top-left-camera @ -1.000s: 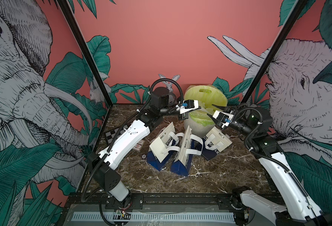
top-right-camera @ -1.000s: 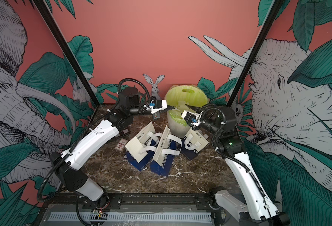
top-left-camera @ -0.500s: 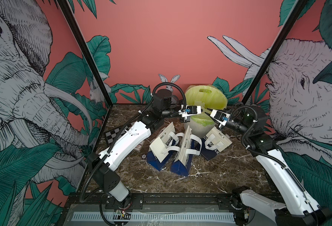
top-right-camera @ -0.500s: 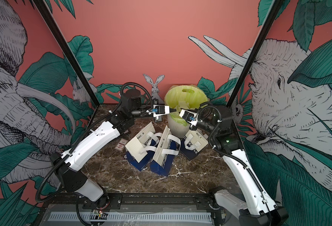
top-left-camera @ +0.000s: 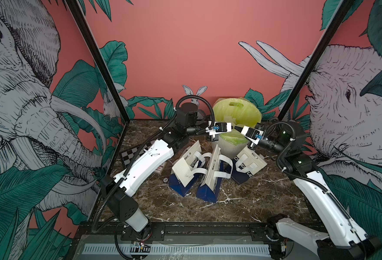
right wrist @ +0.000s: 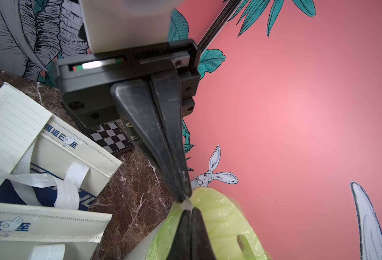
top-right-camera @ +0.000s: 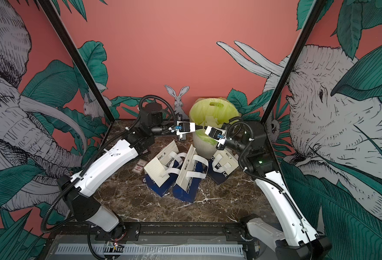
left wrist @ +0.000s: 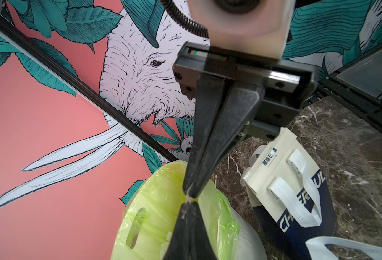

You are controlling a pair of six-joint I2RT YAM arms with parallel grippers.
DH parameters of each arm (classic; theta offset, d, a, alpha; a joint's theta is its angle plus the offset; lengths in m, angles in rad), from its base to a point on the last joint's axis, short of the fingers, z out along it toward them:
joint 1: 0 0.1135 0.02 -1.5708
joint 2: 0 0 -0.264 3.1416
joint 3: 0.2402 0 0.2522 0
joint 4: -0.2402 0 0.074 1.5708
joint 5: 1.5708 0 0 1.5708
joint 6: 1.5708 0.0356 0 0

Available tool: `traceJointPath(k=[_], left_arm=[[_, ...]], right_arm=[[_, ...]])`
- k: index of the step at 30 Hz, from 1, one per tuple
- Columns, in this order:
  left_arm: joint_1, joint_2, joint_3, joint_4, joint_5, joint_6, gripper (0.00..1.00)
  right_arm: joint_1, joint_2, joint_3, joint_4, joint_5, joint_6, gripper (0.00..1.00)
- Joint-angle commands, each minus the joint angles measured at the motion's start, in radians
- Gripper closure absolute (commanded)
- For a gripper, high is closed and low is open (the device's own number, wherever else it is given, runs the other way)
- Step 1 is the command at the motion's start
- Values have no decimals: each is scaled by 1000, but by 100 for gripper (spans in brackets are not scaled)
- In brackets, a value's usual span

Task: Shred takeout receipts and throw away
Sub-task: Shred the takeout receipt.

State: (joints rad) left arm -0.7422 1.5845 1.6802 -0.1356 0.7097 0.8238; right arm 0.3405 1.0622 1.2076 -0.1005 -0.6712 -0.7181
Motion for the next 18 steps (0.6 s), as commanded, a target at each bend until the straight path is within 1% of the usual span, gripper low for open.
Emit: traceJointPath(k=[1, 4, 6, 11, 13, 15, 18], left_arm=[[-9, -24, 2, -9, 0, 24, 100], [-8, -28, -1, 0, -1, 9, 100], [-8, -30, -5, 14, -3, -7, 93], [-8, -31, -5, 32, 12, -42, 90], [-8, -28, -2, 33, 21, -50, 86], [-8, -25, -1, 38, 26, -62, 80], [-8, -24, -5, 46, 28, -72, 79]], right_arm=[[9, -3, 20, 42, -18, -10, 100], [9, -6, 17, 33, -10, -21, 100], [9, -8, 13, 31, -10, -24, 100], [9, -11, 7, 35, -9, -30, 100], [9, -11, 5, 37, -11, -32, 100], [9, -14, 0, 42, -13, -32, 100], [9, -15, -3, 41, -9, -33, 100]])
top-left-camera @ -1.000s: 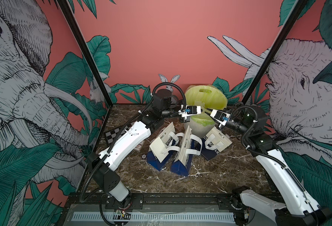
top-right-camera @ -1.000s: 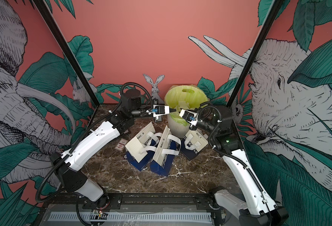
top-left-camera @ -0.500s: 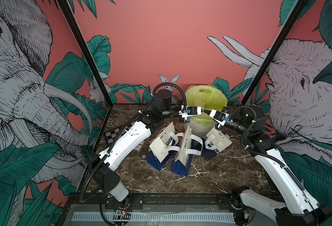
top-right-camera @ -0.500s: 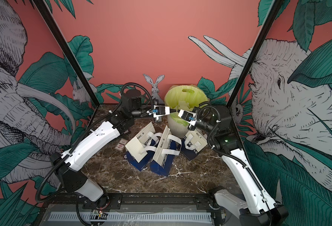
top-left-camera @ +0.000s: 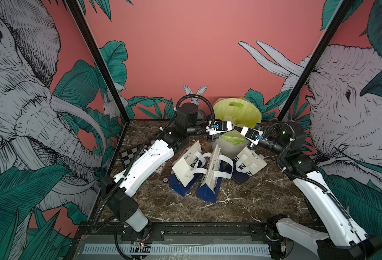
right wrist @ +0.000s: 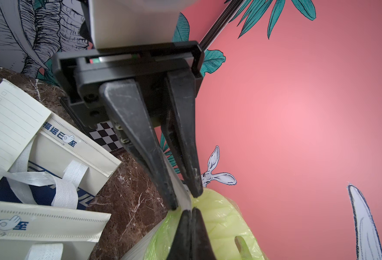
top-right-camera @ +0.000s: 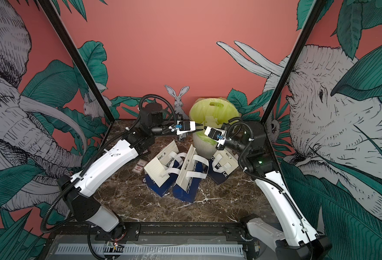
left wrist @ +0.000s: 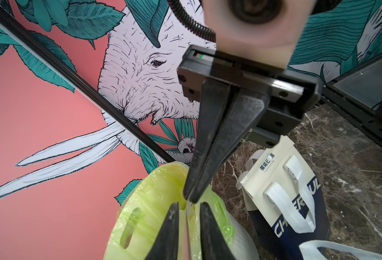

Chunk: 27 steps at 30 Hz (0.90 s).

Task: Shred takeout receipts and throw away
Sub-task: Shred the takeout receipt.

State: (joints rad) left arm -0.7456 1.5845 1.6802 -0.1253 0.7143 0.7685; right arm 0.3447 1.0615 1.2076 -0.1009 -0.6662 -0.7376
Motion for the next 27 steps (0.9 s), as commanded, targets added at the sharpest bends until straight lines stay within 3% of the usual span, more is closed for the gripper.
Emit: traceJointPath(k=[1, 15, 18, 23, 27], left_arm=[[-3, -24, -3, 38, 25, -18, 80], [-2, -8, 9, 24, 43, -33, 100], [-1, 3, 24, 8, 57, -48, 100], [22, 39, 97, 9, 96, -218, 100], [64, 91, 188, 15, 121, -394, 100]], right_arm=[[5, -14, -5, 39, -12, -15, 100], [5, -28, -19, 53, -13, -14, 100], [5, -32, -25, 65, 4, -16, 100], [9, -45, -57, 117, 87, -92, 100], [34, -59, -95, 157, 185, -237, 100]])
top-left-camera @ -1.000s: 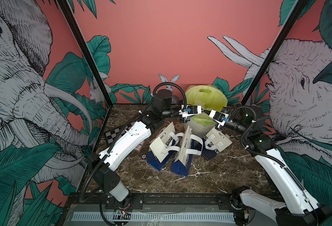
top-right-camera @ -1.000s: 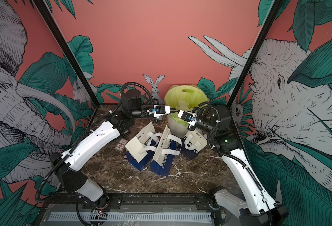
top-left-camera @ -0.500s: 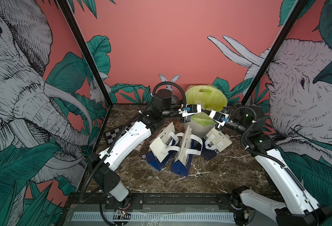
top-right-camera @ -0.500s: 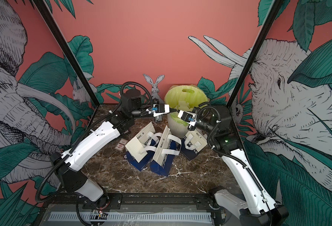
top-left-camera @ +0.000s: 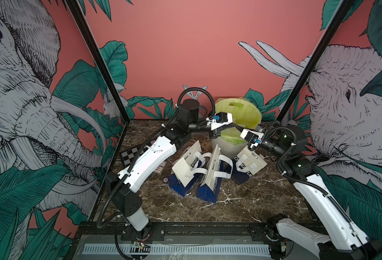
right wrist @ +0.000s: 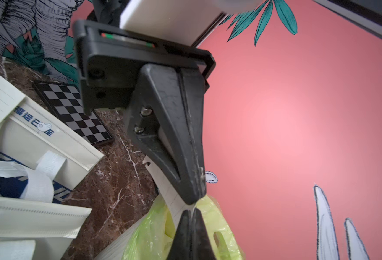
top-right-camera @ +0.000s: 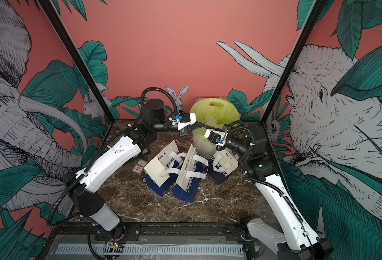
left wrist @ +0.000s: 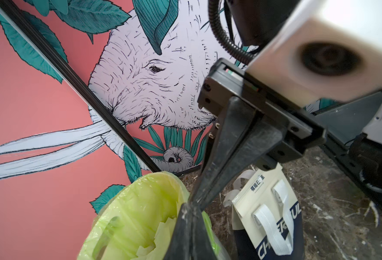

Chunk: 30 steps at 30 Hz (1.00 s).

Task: Shred takeout receipts and throw away
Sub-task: Shred the takeout receipt, then place the takeout receipt in the trash bin.

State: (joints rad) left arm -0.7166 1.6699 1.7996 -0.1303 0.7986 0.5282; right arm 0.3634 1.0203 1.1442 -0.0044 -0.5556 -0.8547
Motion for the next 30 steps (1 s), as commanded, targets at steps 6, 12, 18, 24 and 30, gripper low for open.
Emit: traceJointPath(k=[6, 12, 18, 24, 30], left_arm=[[70, 63, 179, -68, -42, -265, 100], [123, 113, 225, -41, -406, -409, 100], [218, 88, 74, 322, -391, -867, 100], [218, 128, -68, 796, -339, -1418, 100], [176, 259, -56, 1080, -423, -1815, 100]], right_arm=[[35, -71, -108, 155, 94, -255, 100], [49, -153, -164, 175, 3, -178, 100], [68, -219, -214, 320, 69, 182, 100], [70, -160, -159, 535, 447, 1006, 100], [70, -11, 22, 392, 559, 1545, 100]])
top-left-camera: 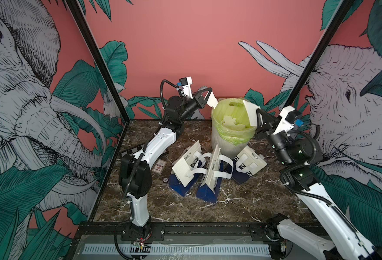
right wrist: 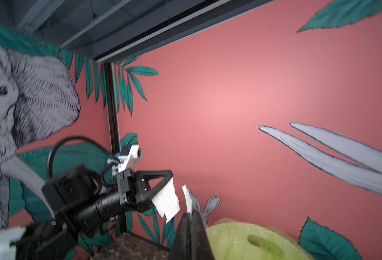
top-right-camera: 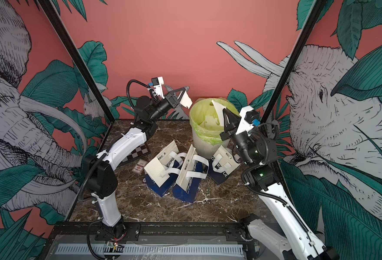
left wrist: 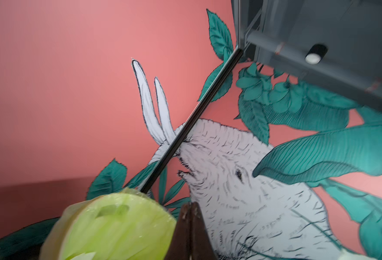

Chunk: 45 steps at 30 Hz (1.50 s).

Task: Shred takeout receipts and throw away
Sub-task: Place the takeout receipt in the trash bin.

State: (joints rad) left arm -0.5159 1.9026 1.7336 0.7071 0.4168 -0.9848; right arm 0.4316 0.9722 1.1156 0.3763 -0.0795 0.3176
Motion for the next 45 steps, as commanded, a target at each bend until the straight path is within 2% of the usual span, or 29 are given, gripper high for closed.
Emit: traceJointPath(k=[1, 4, 7, 11, 16, 23, 41, 45], left_arm=[[-37, 34, 16, 248, -52, -321, 100], [-81, 35, 18, 222, -103, -284, 100], [-112, 29, 46, 105, -142, -206, 100], [-133, 69, 89, 78, -187, -241, 98], [-160, 128, 148, 63, -210, -275, 96], [-172, 162, 182, 23, -250, -266, 91], [-178, 201, 238, 32, -260, -296, 90], [-208, 204, 238, 31, -260, -300, 90]], right_arm=[[1, 62, 72, 8, 81, 414, 100], [0, 118, 132, -32, 118, 476, 100], [-14, 169, 180, -61, 143, 504, 100], [-89, 246, 234, -55, 80, 654, 100], [-139, 315, 228, 32, 12, 791, 100], [-144, 329, 221, 49, 1, 810, 100], [-144, 433, 252, 52, -21, 869, 100], [-145, 439, 248, 71, -26, 874, 100]])
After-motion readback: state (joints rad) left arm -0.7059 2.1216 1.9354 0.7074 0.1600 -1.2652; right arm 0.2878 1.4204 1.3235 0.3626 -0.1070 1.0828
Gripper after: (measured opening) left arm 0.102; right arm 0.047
